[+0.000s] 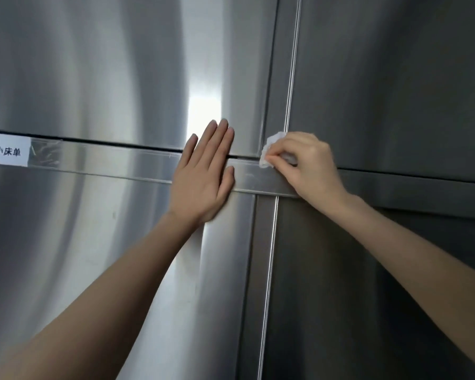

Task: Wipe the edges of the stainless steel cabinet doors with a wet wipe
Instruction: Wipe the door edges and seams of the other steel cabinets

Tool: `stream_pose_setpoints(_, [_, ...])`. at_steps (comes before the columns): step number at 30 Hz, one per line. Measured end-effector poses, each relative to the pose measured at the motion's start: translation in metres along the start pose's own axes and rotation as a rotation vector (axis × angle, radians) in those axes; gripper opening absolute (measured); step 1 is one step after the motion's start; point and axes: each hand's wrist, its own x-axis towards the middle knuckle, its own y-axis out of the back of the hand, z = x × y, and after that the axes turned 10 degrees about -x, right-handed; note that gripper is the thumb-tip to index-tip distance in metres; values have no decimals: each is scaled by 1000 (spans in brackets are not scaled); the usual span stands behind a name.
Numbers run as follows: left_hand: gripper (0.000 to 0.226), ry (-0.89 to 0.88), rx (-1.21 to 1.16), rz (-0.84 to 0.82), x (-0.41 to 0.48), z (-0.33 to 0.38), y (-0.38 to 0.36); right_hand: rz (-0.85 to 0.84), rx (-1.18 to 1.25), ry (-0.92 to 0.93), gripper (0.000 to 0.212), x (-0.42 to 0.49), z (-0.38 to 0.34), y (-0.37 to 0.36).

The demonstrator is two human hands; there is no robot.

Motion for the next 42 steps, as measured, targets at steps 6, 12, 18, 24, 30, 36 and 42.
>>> stream_pose_setpoints(6, [58, 27, 14, -43, -5, 4, 1, 174, 17, -16, 4, -58, -10, 9])
stream_pose_setpoints(12, [57, -90, -13, -131, -91, 17, -5, 179, -151, 192, 3, -111, -16, -13])
stream_pose_setpoints(18, [56, -73, -27, -117, -107, 13, -5, 47, -110, 296, 5, -130, -35, -29])
stream_pose_setpoints(24, [56, -67, -30, -99, -108, 13, -5, 95, -144, 214, 4, -91, -24, -28])
stream_pose_setpoints(30, [56, -81, -25, -68, -109, 12, -6, -60, -172, 382, 7, -130, -34, -18])
stream_pose_setpoints(36, [57, -86, -20, -46, -109, 10, -9, -23, -412, 401, 25, -76, -23, -12])
stream_pose_setpoints(42, [57, -82, 1, -33, -109, 10, -9, -150, -327, 463, 17, -127, -43, -8])
